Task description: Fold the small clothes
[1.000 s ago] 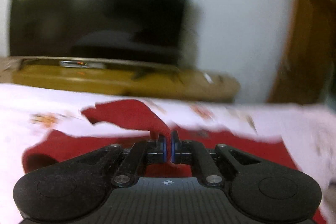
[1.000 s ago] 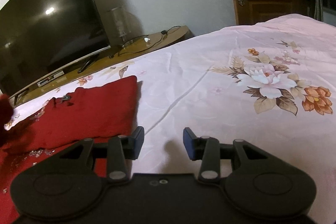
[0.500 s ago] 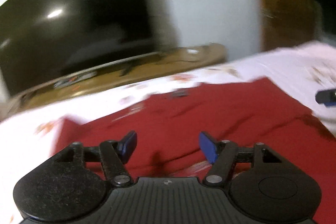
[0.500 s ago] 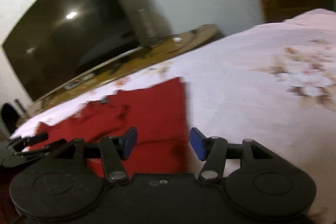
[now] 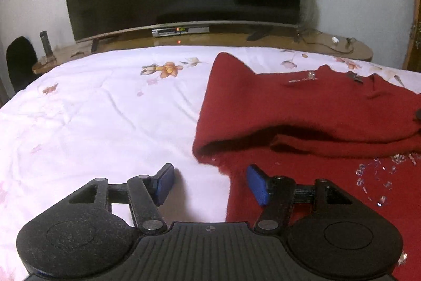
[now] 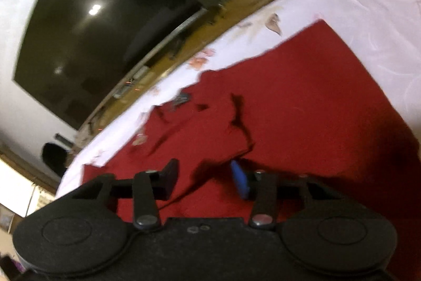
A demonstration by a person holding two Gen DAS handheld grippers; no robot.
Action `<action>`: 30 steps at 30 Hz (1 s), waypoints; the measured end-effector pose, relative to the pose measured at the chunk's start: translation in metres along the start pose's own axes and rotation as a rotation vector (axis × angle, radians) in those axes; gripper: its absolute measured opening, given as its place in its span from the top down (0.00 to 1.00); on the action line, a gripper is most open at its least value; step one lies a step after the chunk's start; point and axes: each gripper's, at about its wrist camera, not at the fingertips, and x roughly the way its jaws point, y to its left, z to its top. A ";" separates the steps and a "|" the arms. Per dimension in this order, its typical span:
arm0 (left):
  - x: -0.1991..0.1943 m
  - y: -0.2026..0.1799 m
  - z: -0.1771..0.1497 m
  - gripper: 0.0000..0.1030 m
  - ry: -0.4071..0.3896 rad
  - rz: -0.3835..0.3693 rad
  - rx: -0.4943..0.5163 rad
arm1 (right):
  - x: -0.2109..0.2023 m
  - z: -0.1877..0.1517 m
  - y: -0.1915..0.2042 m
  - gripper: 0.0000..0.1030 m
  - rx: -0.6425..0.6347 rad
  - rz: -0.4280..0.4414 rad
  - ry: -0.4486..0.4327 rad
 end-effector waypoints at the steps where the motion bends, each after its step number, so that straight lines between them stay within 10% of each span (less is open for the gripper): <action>1: 0.002 0.000 0.001 0.40 -0.003 -0.003 0.008 | 0.001 0.002 0.000 0.73 -0.004 -0.007 -0.007; 3: 0.004 -0.004 0.003 0.50 -0.008 -0.021 0.017 | 0.004 0.007 0.005 0.95 -0.043 -0.028 -0.014; 10: 0.030 -0.012 0.016 0.87 -0.024 -0.060 0.074 | -0.049 0.017 0.039 0.95 -0.295 -0.030 -0.229; 15: 0.026 -0.018 0.017 0.89 -0.035 -0.048 0.113 | -0.085 0.019 0.031 0.95 -0.385 -0.075 -0.319; 20: 0.025 -0.021 0.019 0.93 -0.036 -0.046 0.138 | -0.062 0.014 0.009 0.95 -0.371 -0.170 -0.200; 30: 0.024 -0.019 0.020 0.96 -0.020 -0.062 0.127 | -0.096 0.010 0.030 0.95 -0.460 -0.127 -0.293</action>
